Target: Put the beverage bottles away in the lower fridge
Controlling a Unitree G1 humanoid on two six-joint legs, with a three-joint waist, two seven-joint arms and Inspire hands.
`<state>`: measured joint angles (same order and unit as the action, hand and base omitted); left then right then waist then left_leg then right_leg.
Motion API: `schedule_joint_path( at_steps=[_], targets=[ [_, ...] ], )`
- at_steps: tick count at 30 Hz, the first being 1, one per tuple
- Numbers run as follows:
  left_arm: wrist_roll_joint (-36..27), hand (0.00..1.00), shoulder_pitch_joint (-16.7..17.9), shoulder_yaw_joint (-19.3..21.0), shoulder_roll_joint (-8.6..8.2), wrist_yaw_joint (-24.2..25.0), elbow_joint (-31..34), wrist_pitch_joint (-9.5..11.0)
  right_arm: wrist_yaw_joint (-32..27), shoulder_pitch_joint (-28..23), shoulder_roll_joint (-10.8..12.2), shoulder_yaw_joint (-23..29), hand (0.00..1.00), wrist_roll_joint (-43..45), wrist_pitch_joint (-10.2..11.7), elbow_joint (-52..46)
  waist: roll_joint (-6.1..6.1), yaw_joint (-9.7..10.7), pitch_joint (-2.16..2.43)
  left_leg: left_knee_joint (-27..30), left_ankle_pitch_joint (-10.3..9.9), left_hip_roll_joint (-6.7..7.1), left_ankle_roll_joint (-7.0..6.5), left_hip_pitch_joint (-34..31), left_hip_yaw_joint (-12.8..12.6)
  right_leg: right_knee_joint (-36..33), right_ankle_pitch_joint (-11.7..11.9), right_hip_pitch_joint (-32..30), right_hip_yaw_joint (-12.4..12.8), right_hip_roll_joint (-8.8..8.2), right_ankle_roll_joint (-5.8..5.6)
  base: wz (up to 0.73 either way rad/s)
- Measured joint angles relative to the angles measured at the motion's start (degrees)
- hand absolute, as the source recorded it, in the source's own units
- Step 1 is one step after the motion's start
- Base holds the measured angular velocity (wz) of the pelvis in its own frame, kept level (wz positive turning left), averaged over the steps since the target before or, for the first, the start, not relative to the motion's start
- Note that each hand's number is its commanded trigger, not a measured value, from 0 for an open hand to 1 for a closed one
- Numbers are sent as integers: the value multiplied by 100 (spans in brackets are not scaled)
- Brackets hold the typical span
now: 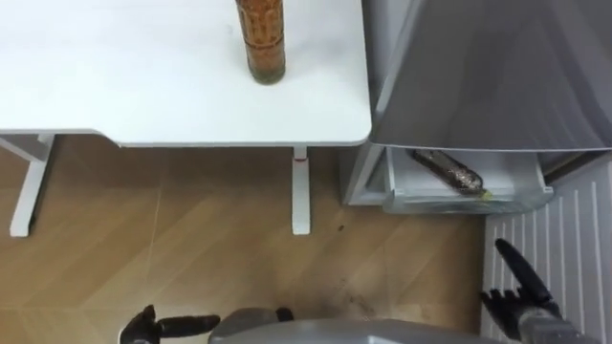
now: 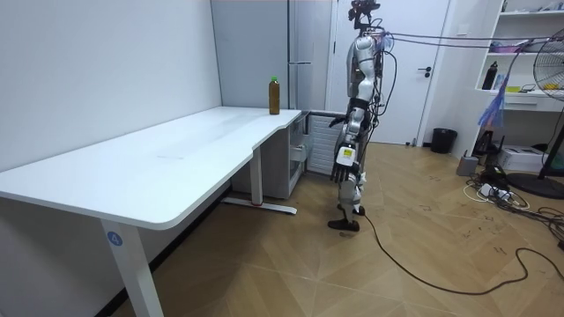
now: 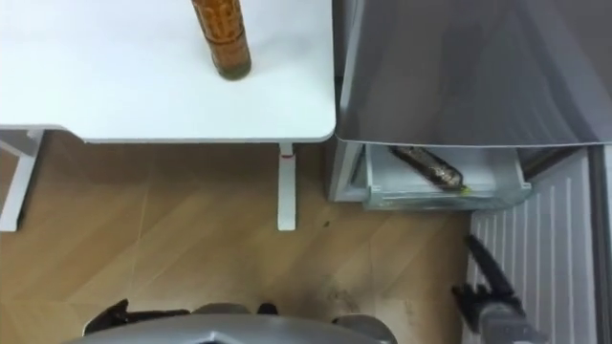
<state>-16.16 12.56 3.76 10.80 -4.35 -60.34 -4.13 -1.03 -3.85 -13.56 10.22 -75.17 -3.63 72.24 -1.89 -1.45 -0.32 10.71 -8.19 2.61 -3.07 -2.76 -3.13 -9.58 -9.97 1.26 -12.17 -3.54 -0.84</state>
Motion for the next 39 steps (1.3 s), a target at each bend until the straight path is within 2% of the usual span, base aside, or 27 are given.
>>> schedule_joint_path(
  at_steps=[1,6,7,9,10,11,16,19,23,26,30,34,39],
  targets=[
    [18,0,27,68,-33,-8,-9,4,63,-16,53,-12,0,160,-7,157,-19,2,-22,-13,0,-1,0,40,-2,0,-8,26,26,1,-4,0],
    [53,0,92,139,-89,7,-173,30,135,-190,258,6,0,759,-43,591,-10,63,-24,-88,-5,14,5,251,15,12,-60,229,60,-3,-12,2],
    [66,0,149,219,-114,14,-224,30,163,-221,270,7,0,1027,-151,699,-1,142,-28,-95,-12,14,6,304,30,14,-63,305,51,-2,-12,0],
    [138,0,204,344,-144,19,-330,27,284,-342,269,7,0,1503,-228,760,29,139,-27,-89,-52,10,14,355,22,23,-86,374,66,1,-12,-3],
    [258,0,233,455,-145,25,-398,16,366,-396,269,-6,0,1864,-253,804,1,136,12,-87,-69,12,18,374,22,60,-100,386,71,3,-11,-3],
    [318,0,249,506,-142,25,-405,-8,384,-404,267,-37,0,2055,-276,812,4,127,23,-91,-71,6,20,388,23,71,-100,388,73,8,-11,0],
    [457,0,267,554,-131,-18,-388,-219,442,-383,228,-476,0,3702,-452,818,-1,102,26,-86,-88,9,26,399,23,81,-100,392,96,18,-9,0],
    [452,0,212,461,-125,-49,-391,-300,432,-274,247,-733,0,3984,-539,812,-6,114,17,-84,-99,13,26,436,27,94,-101,443,76,19,-10,0],
    [413,0,133,388,-128,-57,-379,-301,412,-163,252,-909,0,4049,-582,749,-19,105,10,9,-160,5,21,423,48,94,-118,479,93,23,-13,3],
    [92,0,52,450,-143,-193,-337,-296,365,-104,252,-906,0,4329,-567,579,-10,86,9,71,-199,0,14,402,44,95,-121,479,105,26,-16,0],
    [-431,0,-9,762,-183,-543,-208,-252,325,-126,252,-908,0,4713,-522,483,15,-21,12,80,-226,-1,8,406,20,82,-117,490,90,27,-20,-2],
    [-1394,0,26,1034,-331,-879,-204,-193,291,-146,250,-912,0,4926,-515,466,79,-79,4,51,-279,-5,7,553,14,91,-121,630,117,29,-29,-2],
    [-2055,0,-29,1428,-460,-1149,-81,-183,305,-211,250,-930,0,5087,-491,423,97,-211,-7,-25,-285,-25,8,697,8,85,-123,721,133,32,-32,-1]
  ],
)
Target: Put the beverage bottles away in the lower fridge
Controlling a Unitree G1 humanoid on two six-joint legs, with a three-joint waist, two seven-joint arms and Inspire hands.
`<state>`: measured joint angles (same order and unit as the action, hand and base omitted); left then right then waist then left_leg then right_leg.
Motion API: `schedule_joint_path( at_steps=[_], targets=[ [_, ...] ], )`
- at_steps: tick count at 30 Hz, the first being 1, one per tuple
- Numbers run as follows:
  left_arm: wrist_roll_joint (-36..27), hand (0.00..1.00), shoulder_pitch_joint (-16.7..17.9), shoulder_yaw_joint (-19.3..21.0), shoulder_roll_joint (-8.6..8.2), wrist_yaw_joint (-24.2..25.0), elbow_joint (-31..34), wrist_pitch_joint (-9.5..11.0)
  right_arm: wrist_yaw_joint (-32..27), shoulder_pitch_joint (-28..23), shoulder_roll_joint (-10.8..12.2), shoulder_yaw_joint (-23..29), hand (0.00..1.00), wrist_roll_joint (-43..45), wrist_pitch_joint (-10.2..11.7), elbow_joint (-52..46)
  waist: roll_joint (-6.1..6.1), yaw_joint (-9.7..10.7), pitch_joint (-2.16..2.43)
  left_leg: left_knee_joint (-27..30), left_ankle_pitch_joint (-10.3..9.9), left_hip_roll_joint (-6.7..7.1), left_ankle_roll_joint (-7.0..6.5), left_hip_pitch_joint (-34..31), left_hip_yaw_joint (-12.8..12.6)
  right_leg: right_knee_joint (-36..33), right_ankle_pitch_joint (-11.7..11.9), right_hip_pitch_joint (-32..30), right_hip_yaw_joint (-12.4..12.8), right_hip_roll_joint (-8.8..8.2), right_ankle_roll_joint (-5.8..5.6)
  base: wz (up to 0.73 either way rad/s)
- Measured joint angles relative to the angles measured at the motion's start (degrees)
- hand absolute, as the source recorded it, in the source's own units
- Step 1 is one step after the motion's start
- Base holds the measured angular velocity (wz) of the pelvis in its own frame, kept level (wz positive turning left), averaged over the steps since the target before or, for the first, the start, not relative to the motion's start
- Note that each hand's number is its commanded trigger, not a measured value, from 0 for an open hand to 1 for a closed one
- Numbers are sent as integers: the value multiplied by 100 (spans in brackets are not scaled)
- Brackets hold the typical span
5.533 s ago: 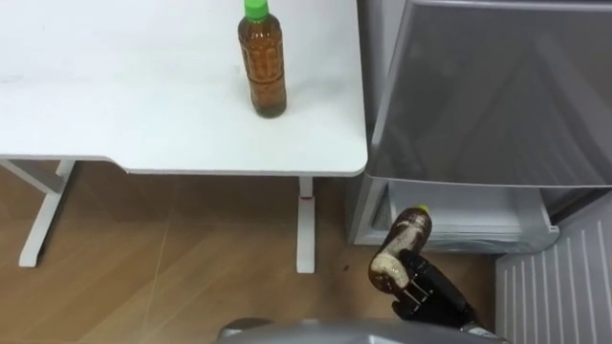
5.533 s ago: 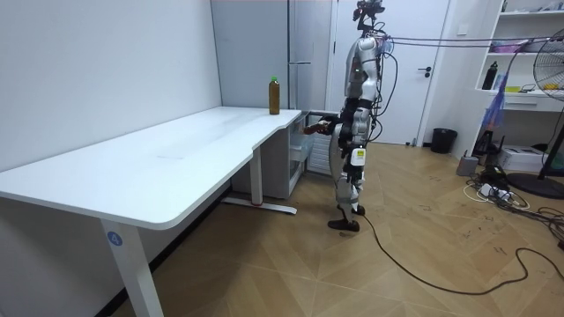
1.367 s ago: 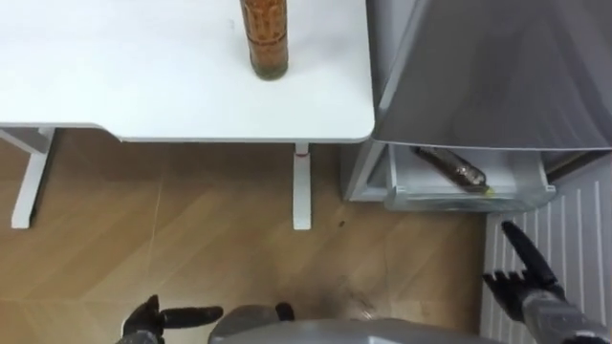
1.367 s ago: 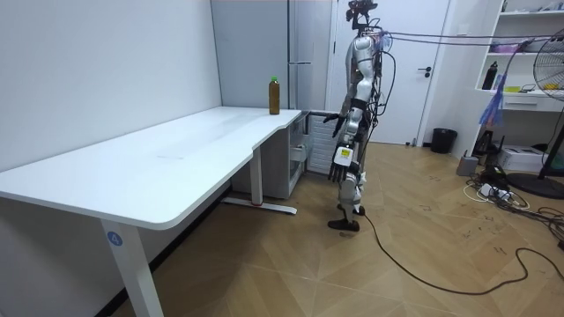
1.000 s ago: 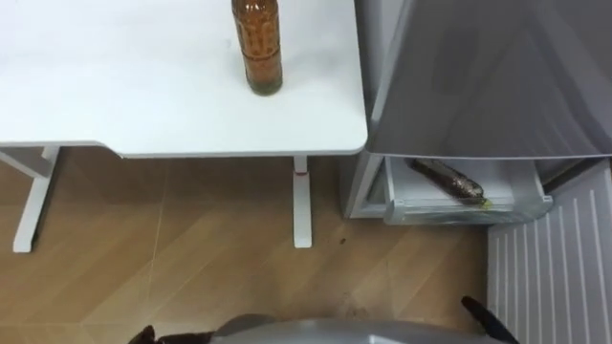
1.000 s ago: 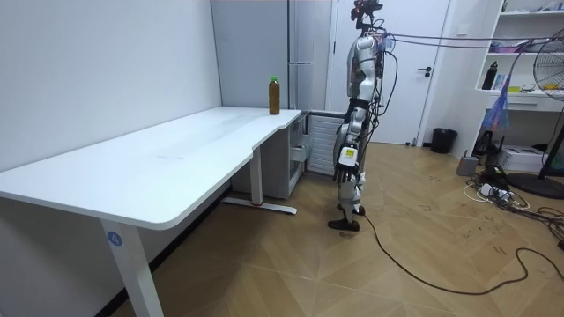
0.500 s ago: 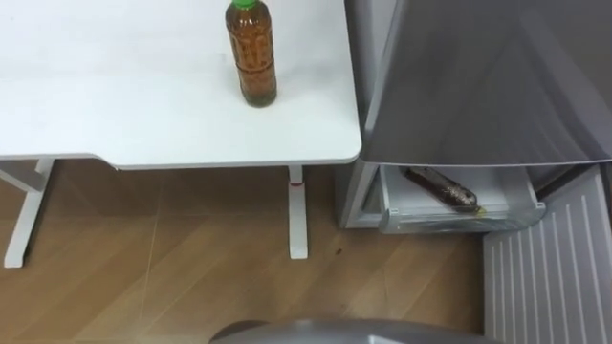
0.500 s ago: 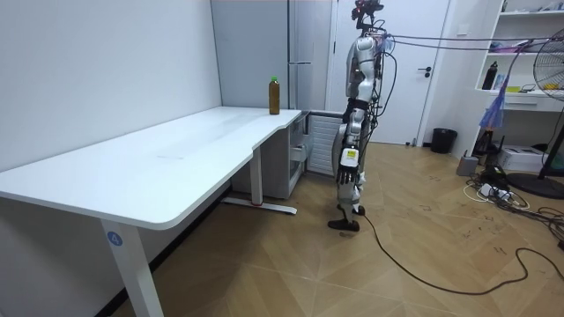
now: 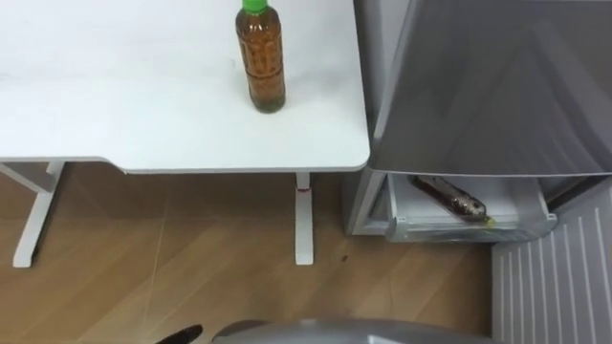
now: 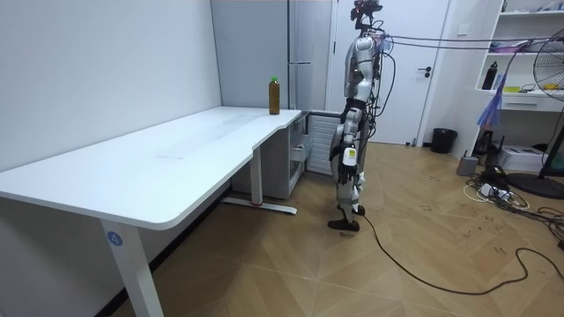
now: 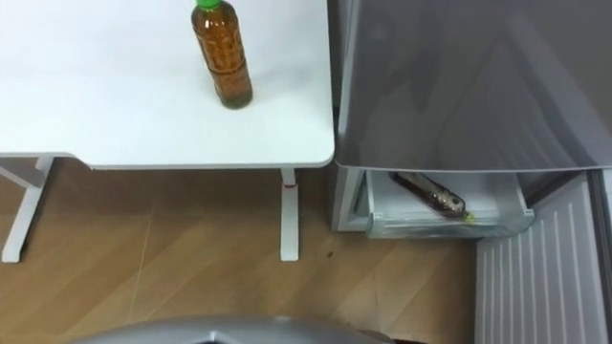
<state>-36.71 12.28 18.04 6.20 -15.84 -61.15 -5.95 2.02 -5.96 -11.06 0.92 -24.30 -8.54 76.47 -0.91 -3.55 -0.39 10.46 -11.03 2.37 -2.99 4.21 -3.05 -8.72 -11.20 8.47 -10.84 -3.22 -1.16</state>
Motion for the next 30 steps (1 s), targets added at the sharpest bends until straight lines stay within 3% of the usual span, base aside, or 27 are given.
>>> schedule_joint_path(
  at_steps=[3,8,12,17,19,23,27,30],
  targets=[
    [-322,0,66,196,-1,-381,452,19,-8,-7,0,-3,0,289,39,-82,5,-17,-13,-30,-5,-4,4,37,6,-9,0,60,-9,3,0,1],
    [-364,0,-29,202,-1,-1047,1165,387,-7,25,6,-5,0,759,163,-157,-5,9,-11,-1,-5,13,4,29,9,-13,0,76,1,6,0,0],
    [195,0,-32,183,-5,-1658,1911,632,-38,-92,6,-7,0,786,258,-358,-8,20,-5,3,-5,11,5,15,9,-16,0,63,2,4,0,0],
    [951,0,-21,192,-21,-2438,2849,862,-7,-153,11,-5,0,898,407,-366,-21,15,46,14,-3,29,6,14,28,-13,0,69,-15,12,0,2],
    [1542,0,-23,189,-21,-2761,3422,976,-18,-146,11,44,0,1061,490,-368,-66,7,60,51,-3,23,7,38,36,-12,2,80,-7,21,2,2],
    [1974,0,-25,167,-17,-2937,4292,1149,4,-145,13,30,0,1137,623,-391,-63,15,59,70,-14,23,11,53,30,-8,3,96,10,22,3,0],
    [2191,0,-32,107,-10,-3020,5073,1447,50,-204,19,28,0,1136,734,-296,-32,12,42,12,-14,19,11,142,26,1,3,163,50,24,3,0],
    [2294,0,-38,80,-11,-2942,5567,1475,113,-198,37,36,0,1164,792,-204,-17,86,17,36,-18,23,14,92,70,8,3,142,-2,24,3,5]
  ],
)
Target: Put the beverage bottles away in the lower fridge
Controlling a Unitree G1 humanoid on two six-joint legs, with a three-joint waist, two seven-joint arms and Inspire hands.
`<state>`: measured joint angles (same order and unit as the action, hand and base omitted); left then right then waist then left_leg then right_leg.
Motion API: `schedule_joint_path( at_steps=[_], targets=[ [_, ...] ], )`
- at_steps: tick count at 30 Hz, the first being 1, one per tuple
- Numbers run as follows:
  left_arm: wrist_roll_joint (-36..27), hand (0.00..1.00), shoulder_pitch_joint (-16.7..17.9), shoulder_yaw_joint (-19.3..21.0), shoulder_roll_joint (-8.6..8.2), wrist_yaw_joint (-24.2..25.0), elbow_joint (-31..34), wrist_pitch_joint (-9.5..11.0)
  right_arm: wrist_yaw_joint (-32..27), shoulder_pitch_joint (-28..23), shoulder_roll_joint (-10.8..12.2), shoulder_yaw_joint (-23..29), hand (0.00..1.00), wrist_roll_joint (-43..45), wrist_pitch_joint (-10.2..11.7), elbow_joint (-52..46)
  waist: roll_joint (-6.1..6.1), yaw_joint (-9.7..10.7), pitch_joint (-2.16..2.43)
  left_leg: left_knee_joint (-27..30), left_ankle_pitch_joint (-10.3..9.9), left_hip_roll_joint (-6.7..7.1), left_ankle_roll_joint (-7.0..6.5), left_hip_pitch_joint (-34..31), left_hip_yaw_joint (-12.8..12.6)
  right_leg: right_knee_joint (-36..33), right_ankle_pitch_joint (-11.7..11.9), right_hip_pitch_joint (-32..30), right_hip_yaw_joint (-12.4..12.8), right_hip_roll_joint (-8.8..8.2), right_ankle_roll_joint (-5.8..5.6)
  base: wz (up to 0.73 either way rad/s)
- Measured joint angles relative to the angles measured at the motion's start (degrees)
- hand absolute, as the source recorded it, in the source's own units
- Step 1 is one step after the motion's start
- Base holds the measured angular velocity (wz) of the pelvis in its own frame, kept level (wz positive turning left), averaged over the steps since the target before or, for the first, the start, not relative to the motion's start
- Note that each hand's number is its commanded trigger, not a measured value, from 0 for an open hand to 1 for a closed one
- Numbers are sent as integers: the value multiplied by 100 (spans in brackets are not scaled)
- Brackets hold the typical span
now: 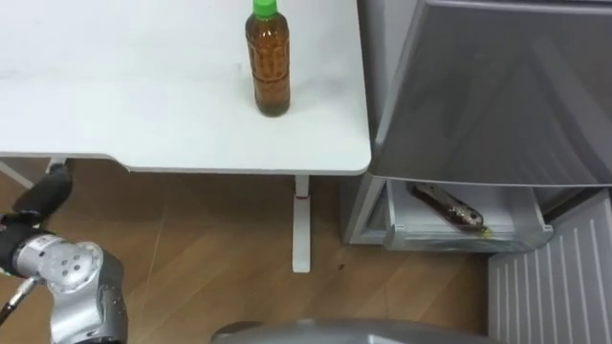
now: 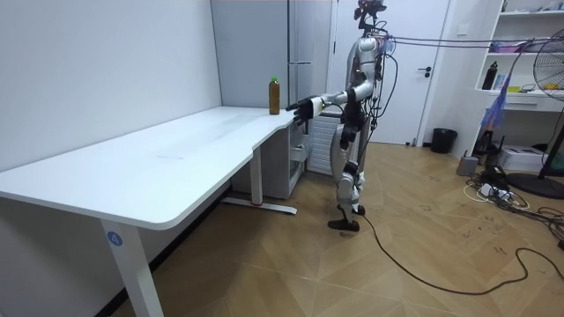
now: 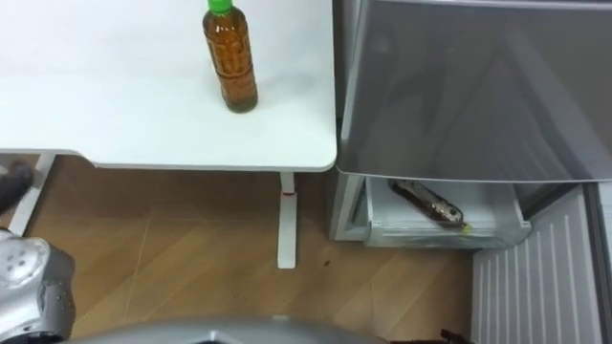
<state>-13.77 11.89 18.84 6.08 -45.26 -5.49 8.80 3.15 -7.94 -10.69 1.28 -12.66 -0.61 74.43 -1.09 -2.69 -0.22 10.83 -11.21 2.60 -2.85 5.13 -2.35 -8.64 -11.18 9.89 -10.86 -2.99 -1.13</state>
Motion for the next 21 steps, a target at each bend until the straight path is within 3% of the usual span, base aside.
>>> schedule_joint_path(
  at_steps=[2,5,7,13,21],
  targets=[
    [61,0,-8,-16,3,94,311,10,94,-3,-4,-2,0,6,-1,57,6,22,0,19,0,-1,0,-18,7,1,0,-12,7,4,0,6],
    [102,0,-23,-387,97,154,873,30,137,5,-6,-40,0,-92,16,5,35,72,-3,94,-1,-7,2,-120,32,-4,2,-73,7,6,2,4],
    [107,0,-70,-721,181,454,1130,62,135,10,-9,-75,0,-138,34,-23,56,81,-11,84,-1,-6,1,-101,22,-11,3,-67,57,8,4,-2],
    [112,0,-250,-1205,191,1167,1136,62,190,6,6,-232,0,-268,195,-27,53,171,-20,48,-1,-7,2,-87,-2,-2,3,-61,63,14,3,-1],
    [105,0,-284,-1428,188,1898,1138,57,202,20,66,-239,0,-270,246,-7,-10,373,-60,-6,0,-11,2,-48,-60,0,3,-85,300,28,3,-4]
  ],
)
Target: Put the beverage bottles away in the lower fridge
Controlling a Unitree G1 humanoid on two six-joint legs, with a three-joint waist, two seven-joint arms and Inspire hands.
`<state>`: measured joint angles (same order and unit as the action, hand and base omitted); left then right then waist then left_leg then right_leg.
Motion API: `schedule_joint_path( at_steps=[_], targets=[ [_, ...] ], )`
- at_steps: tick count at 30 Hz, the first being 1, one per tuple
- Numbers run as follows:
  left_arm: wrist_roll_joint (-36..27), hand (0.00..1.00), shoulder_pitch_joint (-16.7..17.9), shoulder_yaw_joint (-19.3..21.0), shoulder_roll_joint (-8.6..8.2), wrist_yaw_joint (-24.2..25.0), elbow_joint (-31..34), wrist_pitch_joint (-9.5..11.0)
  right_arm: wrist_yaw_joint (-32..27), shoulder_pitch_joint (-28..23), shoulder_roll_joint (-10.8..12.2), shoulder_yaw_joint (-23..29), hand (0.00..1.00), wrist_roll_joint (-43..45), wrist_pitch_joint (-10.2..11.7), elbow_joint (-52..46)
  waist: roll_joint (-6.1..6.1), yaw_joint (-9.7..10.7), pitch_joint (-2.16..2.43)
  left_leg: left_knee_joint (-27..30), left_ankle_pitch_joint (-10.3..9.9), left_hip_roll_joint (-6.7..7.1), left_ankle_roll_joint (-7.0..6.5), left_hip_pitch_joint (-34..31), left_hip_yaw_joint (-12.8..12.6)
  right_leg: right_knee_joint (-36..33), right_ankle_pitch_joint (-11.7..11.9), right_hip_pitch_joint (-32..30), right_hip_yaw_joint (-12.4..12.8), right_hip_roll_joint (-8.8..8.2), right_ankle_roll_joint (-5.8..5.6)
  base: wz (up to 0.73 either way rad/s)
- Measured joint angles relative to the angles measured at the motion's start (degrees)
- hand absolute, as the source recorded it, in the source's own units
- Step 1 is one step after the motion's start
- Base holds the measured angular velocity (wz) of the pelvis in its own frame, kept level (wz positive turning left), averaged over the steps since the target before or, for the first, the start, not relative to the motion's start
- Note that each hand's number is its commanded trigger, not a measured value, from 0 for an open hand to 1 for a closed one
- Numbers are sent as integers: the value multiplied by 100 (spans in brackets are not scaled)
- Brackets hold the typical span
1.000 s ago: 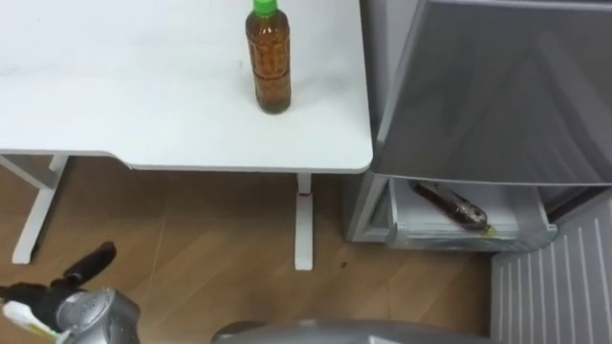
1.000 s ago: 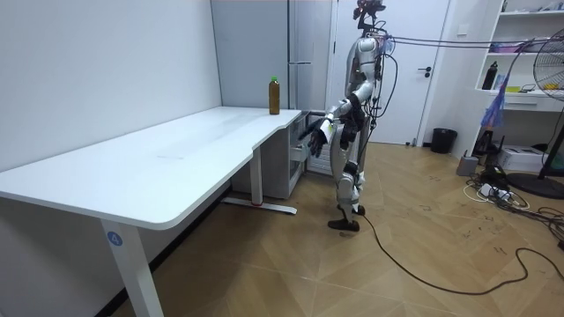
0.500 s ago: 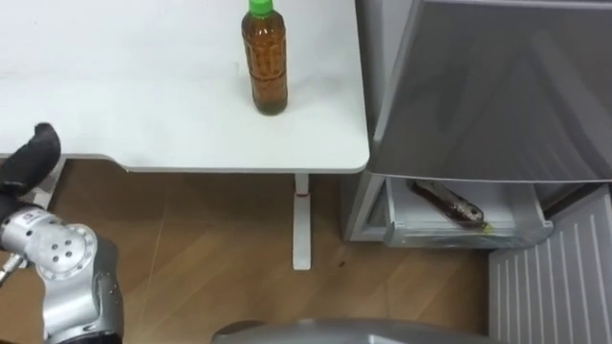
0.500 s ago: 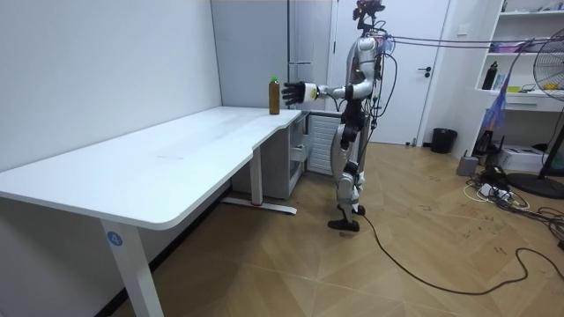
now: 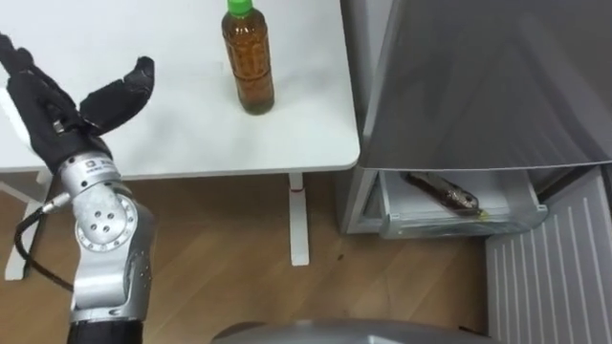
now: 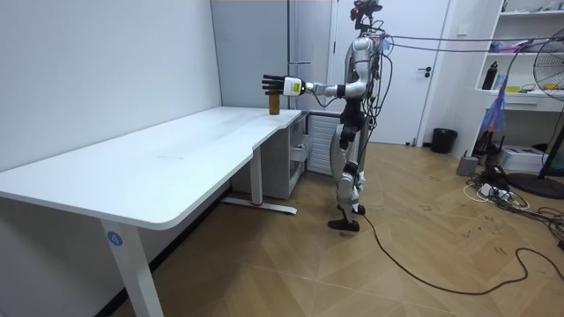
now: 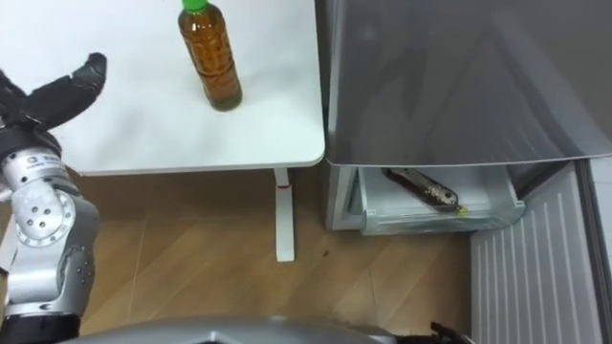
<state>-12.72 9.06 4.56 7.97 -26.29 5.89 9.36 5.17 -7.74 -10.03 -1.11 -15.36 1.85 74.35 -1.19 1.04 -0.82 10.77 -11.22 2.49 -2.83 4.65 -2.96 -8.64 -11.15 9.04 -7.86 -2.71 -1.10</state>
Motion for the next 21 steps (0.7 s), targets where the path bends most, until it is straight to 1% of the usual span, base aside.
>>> schedule_joint_path(
  at_steps=[2,4,5,7,11,13,15,16,21],
  targets=[
    [-2,0,-54,-50,3,234,0,-21,1,14,12,2,0,-8,1,46,-11,32,-10,0,0,-4,-1,5,-3,0,0,1,0,-2,0,0],
    [-9,0,-118,-109,5,568,-1,-25,9,92,16,15,0,6,-3,164,-12,77,-9,8,-1,-1,-1,11,-3,0,0,4,-10,-6,0,0],
    [-9,0,-132,-122,5,641,-1,-27,21,92,16,19,0,12,-3,177,-10,98,-10,8,-1,-1,-2,12,-4,0,0,4,-11,-7,0,0],
    [-17,0,-192,-136,4,942,-1,-44,108,117,14,79,0,19,-3,176,-4,131,-7,6,-1,-9,-2,15,-4,0,0,4,-10,-7,0,0],
    [-196,0,-226,-135,18,1275,-35,-80,133,134,11,262,0,161,-4,185,48,207,-5,3,-2,-33,-2,14,-15,0,0,-3,0,-1,0,0],
    [-294,0,-229,-127,20,1492,-37,-144,134,131,13,372,0,250,-2,196,84,232,3,8,-4,-46,2,18,-24,-1,0,-1,7,11,1,0],
    [-342,0,-228,-120,21,1648,-41,-176,131,133,10,479,0,308,1,214,115,246,-2,6,-10,-69,12,50,-85,-5,5,2,59,27,8,-12],
    [-342,0,-229,-101,22,1732,-48,-185,129,136,0,486,0,352,3,219,133,247,3,6,-14,-80,20,64,-108,-6,6,6,80,37,10,-15],
    [-470,0,-249,56,39,1988,-73,-213,133,130,5,635,0,447,-6,228,144,321,5,-15,-22,-96,35,108,-171,-13,14,10,168,68,23,-9]
  ],
)
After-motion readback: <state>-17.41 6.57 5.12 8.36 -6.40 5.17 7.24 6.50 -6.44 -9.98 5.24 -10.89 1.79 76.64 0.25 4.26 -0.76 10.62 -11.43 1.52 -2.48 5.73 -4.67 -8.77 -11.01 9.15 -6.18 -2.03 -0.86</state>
